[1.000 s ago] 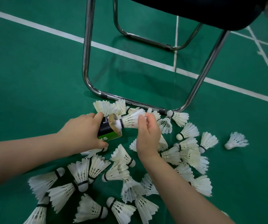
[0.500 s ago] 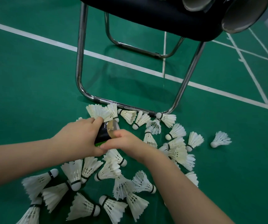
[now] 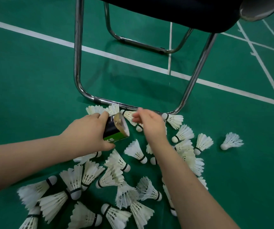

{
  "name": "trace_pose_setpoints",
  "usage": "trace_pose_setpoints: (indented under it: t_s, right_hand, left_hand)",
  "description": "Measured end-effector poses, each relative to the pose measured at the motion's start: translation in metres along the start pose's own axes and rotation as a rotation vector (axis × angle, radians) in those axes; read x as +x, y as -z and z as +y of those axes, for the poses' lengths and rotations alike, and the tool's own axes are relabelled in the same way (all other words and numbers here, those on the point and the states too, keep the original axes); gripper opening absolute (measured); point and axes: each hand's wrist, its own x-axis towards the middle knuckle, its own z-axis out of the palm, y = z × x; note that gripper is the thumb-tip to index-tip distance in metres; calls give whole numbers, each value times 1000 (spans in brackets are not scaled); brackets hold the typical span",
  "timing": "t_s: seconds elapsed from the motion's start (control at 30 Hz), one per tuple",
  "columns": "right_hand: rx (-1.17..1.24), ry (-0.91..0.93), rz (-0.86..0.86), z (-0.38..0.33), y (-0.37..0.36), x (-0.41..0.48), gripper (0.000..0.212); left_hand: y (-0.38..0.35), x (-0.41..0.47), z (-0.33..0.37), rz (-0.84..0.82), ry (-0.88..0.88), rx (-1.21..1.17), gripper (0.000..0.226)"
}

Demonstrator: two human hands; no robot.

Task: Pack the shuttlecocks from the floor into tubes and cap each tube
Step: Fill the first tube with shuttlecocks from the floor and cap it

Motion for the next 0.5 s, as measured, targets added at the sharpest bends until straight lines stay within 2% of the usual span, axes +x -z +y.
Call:
trace_pose_setpoints:
  t_s: [0.07,0.13,0.2,0.3,0.43,0.5]
  right_hand:
    - [-111,-47,113,12,17,19,21]
    - [-133,-166,153,33,31,37,16]
    - [-37,-286,180,58,37,49,20]
    - [38,-347,186,90,34,56,23]
    - [385,-427,205,96,25,66,29]
    - [484,-464,238,94,24,74,32]
  left_hand:
    - [-5,0,-2,-18,-2,31,57]
    - [-9,2,-4,-21,-8,61,57]
    - [-9,5,-5,-23,-5,58,57]
    - [-11,10,-4,-21,-1,43,58]
    - [-13,16,-2,-46,9,40,58]
    - [-13,19,-2,-57,17,32,58]
